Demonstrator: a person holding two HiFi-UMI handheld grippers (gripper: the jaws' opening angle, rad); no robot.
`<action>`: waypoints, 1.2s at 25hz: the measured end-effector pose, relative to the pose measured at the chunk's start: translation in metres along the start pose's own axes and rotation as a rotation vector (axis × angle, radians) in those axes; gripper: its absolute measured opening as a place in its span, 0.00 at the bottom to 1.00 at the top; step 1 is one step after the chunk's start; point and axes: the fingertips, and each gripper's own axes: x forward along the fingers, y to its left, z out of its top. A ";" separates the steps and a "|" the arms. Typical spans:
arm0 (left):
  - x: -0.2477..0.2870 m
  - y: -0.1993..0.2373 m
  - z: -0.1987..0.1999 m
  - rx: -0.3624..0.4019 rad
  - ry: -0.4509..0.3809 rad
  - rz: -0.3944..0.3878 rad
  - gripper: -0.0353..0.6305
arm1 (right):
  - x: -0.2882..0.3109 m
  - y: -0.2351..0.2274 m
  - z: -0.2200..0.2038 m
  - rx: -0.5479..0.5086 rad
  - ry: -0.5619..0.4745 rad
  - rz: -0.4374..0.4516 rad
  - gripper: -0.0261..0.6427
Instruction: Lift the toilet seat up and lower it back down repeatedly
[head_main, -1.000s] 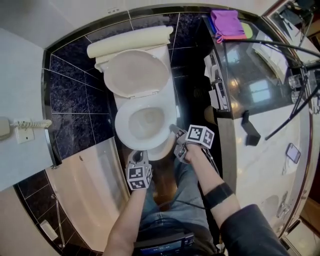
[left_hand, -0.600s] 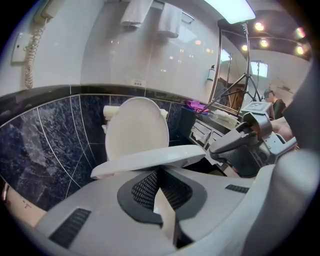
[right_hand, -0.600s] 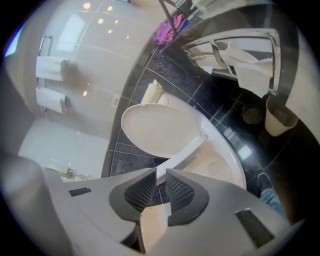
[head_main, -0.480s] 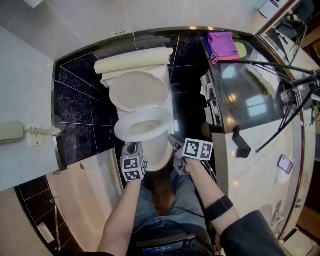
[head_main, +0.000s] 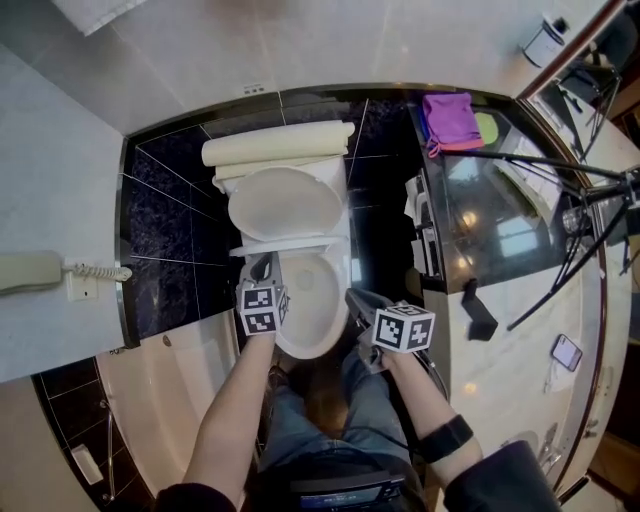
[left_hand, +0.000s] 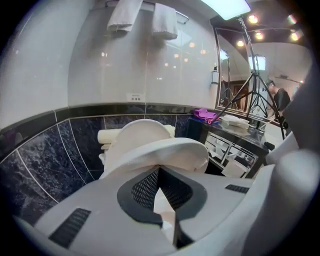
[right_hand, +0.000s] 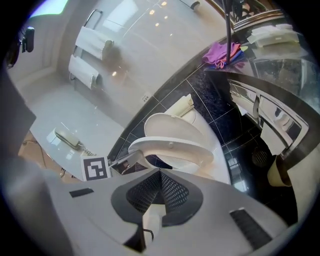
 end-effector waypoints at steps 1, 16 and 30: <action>0.008 0.005 0.006 0.012 -0.005 0.005 0.05 | -0.002 -0.002 0.002 -0.006 -0.002 -0.005 0.06; 0.062 0.042 0.053 0.064 0.013 0.063 0.05 | -0.019 -0.017 0.016 -0.022 -0.010 -0.018 0.06; 0.036 0.033 0.054 0.074 0.021 0.047 0.05 | -0.020 -0.005 0.017 -0.049 -0.010 -0.014 0.06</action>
